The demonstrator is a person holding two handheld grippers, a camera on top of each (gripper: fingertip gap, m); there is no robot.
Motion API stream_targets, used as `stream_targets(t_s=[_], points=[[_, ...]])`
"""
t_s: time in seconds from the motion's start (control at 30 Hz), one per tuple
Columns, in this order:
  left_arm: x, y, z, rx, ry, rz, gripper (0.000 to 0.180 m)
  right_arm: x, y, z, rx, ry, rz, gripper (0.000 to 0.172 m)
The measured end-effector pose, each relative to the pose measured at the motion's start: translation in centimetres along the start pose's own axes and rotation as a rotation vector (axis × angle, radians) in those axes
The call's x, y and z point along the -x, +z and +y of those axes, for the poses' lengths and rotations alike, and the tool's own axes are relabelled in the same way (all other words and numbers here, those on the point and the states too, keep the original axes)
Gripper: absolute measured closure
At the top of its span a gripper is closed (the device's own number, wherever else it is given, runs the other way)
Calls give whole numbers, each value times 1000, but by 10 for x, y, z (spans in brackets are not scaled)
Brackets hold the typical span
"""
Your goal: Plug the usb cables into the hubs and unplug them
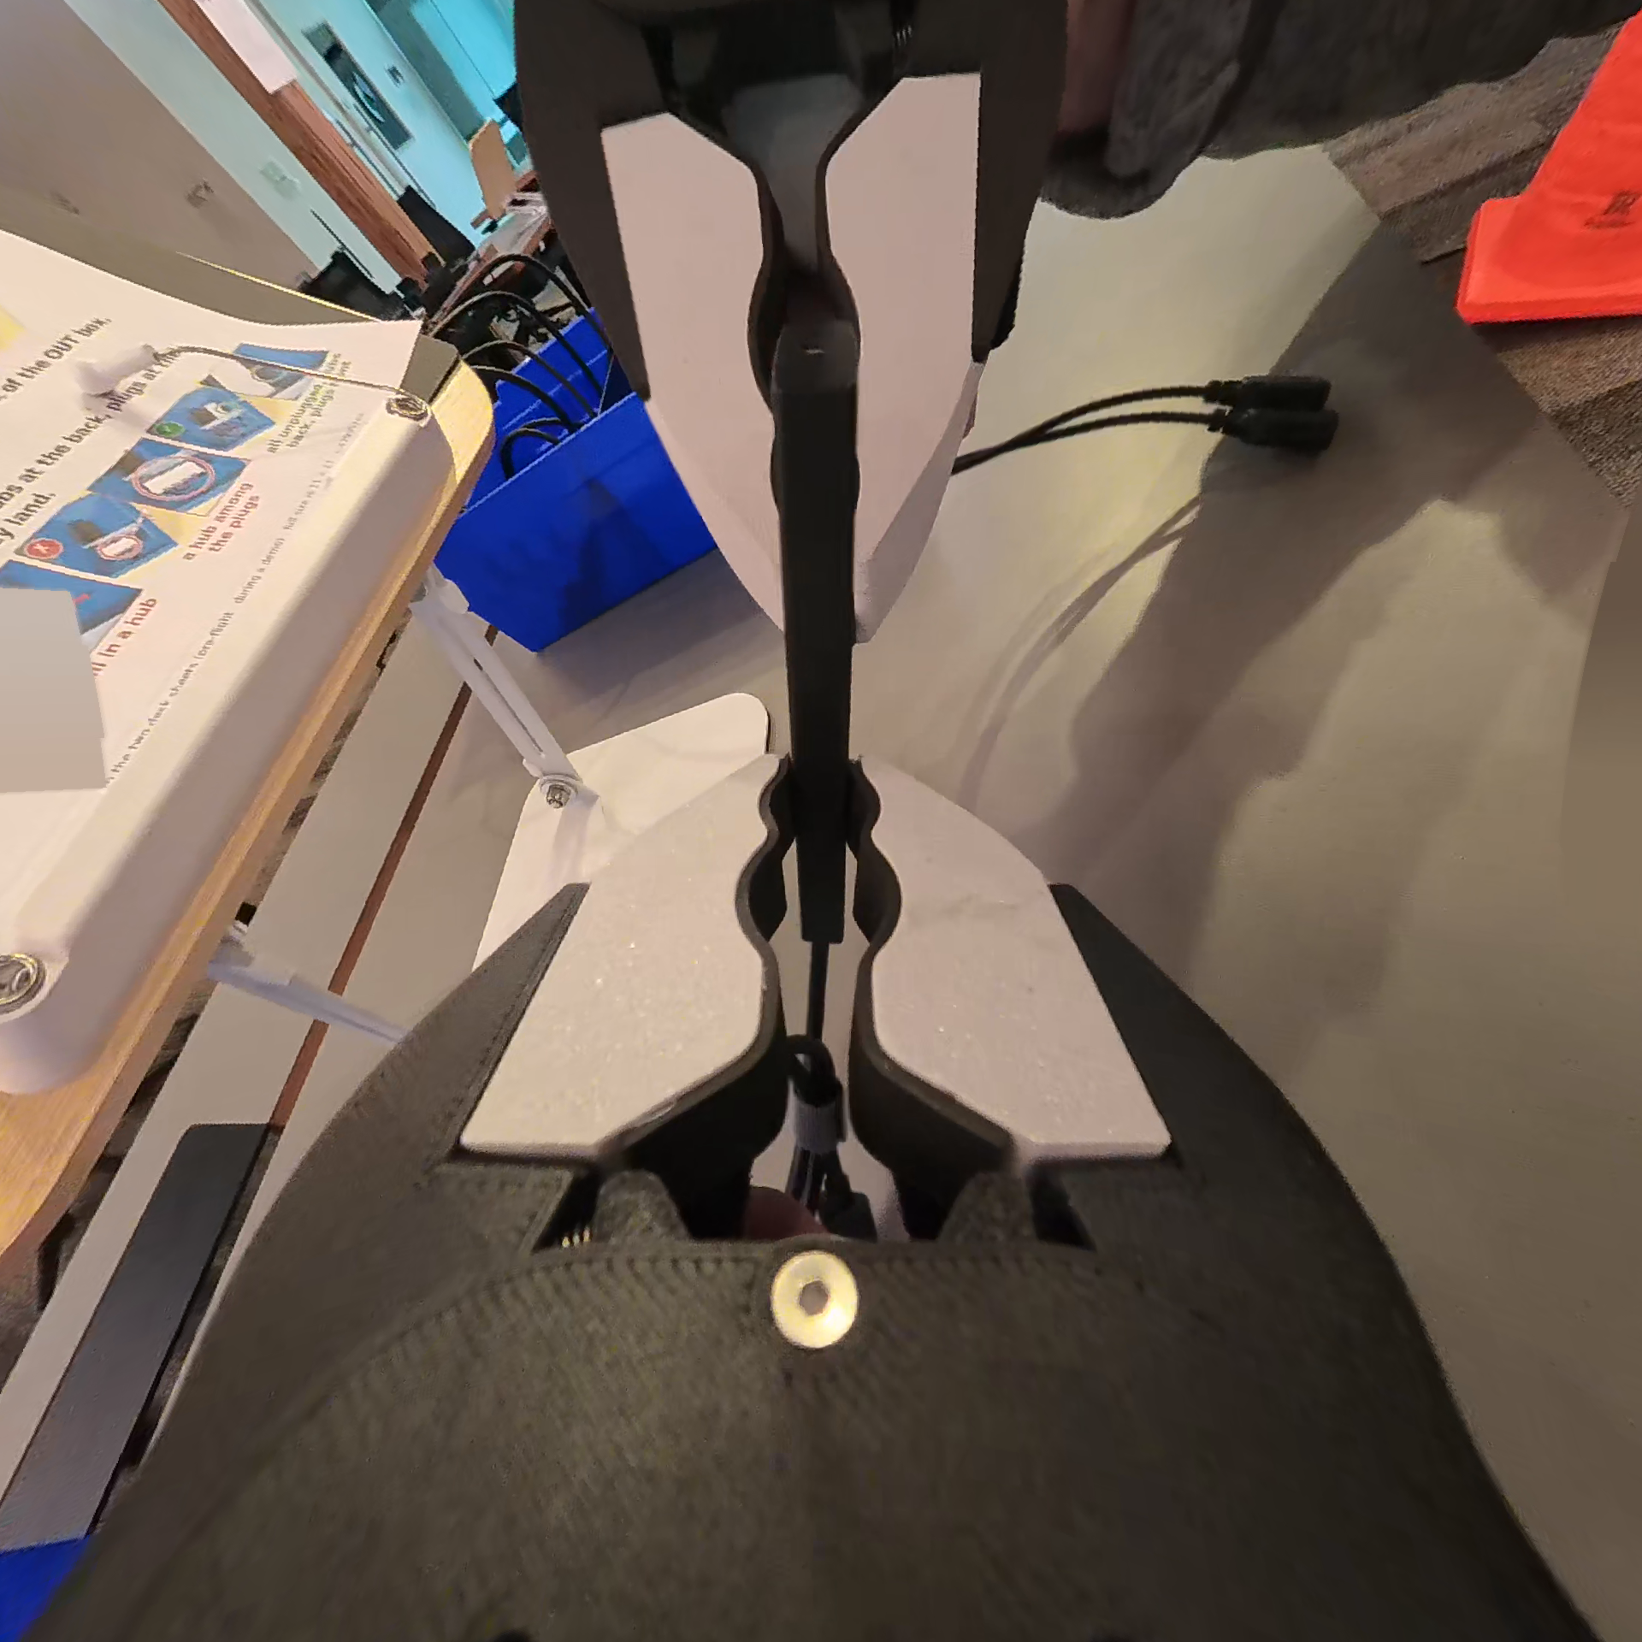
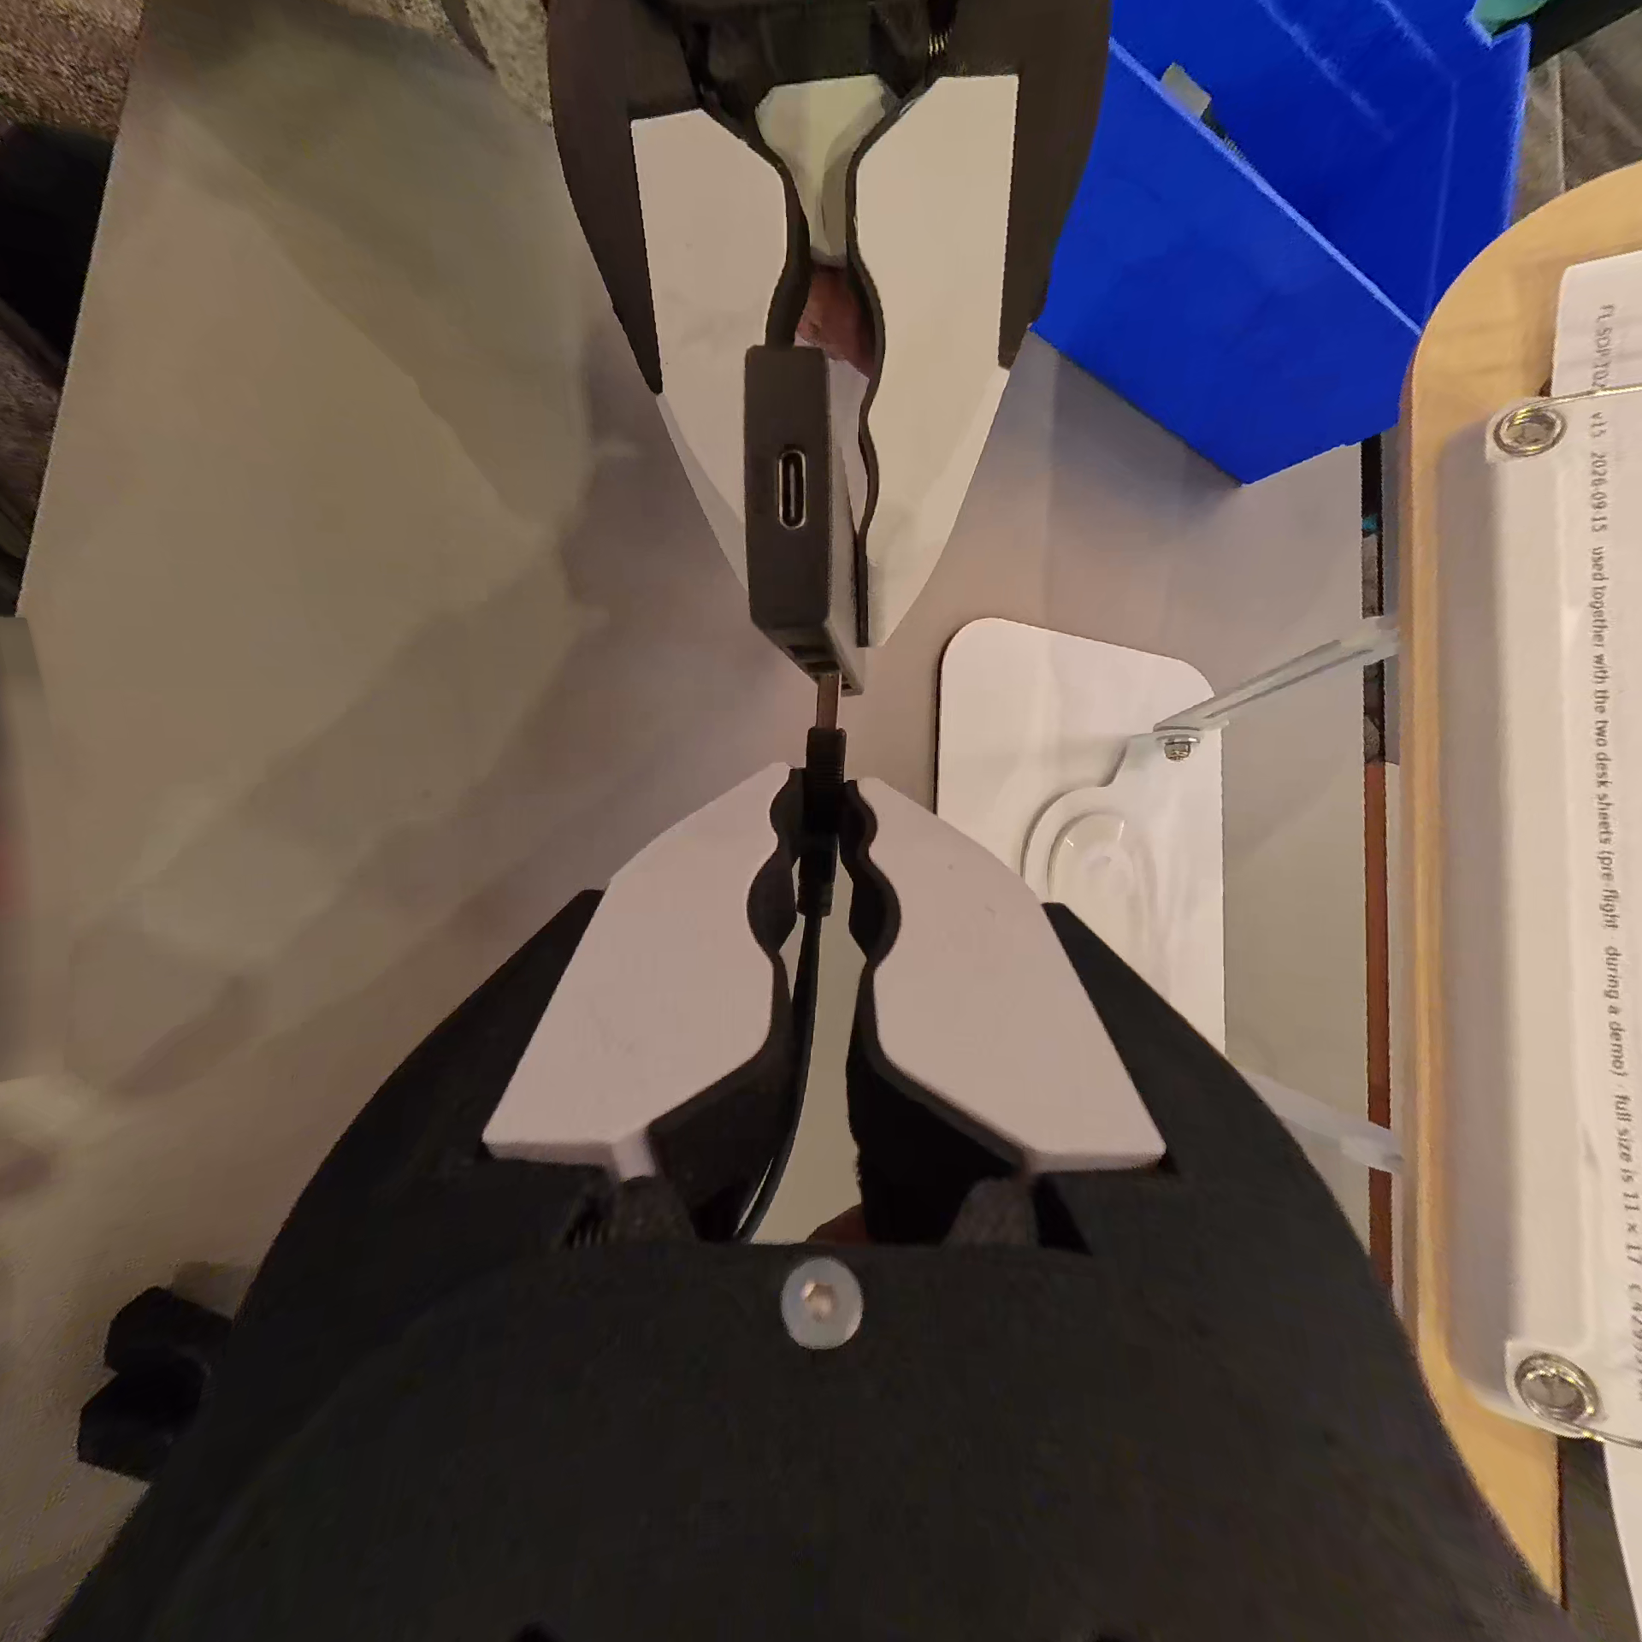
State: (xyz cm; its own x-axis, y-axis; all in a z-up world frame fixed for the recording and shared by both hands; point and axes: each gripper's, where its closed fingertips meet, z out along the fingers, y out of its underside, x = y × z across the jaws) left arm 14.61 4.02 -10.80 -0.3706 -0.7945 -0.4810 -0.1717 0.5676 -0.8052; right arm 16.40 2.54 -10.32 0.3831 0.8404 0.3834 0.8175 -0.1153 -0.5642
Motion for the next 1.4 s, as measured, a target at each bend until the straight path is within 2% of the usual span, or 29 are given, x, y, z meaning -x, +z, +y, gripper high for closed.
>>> stream_targets(t_s=[0.5, 0.97, 1.4], points=[[-2, 5, 2, 91, 119, 6, 170, 3, 0, 5, 89, -58, -4, 164], [3, 12, 14, 245, 240, -39, 170, 0, 5, 10, 152, -79, 57, 165], [5, 17, 21, 292, 219, -48, 170, -1, 8, 6, 113, -70, 61, 165]])
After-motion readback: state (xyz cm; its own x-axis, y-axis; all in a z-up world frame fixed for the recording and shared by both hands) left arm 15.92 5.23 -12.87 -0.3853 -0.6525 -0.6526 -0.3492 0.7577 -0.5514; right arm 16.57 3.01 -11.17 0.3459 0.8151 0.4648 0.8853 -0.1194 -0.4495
